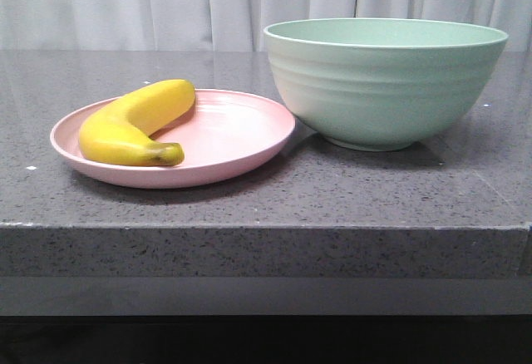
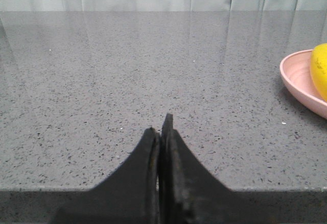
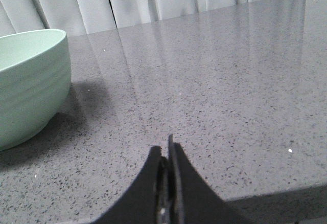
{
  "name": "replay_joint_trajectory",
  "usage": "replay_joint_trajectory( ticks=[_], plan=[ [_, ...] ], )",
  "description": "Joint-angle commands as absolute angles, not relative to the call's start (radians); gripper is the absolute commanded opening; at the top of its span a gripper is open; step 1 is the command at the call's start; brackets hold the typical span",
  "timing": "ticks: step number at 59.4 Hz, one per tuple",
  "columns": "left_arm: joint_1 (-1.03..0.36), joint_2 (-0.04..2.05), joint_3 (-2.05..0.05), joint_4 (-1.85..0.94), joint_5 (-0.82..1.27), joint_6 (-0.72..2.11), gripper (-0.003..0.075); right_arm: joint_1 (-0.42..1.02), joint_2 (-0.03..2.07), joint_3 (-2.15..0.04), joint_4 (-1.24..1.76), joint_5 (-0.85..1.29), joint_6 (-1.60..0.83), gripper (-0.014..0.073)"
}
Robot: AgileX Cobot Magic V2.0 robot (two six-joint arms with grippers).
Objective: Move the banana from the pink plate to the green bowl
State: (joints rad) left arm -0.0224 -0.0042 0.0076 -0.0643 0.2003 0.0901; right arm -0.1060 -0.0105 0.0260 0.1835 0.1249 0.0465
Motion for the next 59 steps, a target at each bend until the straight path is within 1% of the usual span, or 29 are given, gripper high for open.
replay_joint_trajectory(
  ticks=[1,59],
  plan=[
    [-0.022,-0.024,0.011,-0.075,0.115,0.087,-0.0020,-0.110,-0.033,0.028,0.177,0.051,0.041,-0.0088],
    [-0.022,-0.024,0.011,-0.075,0.111,0.087,-0.0020,-0.087,-0.033,0.028,0.179,0.053,0.040,-0.0088]
  ],
)
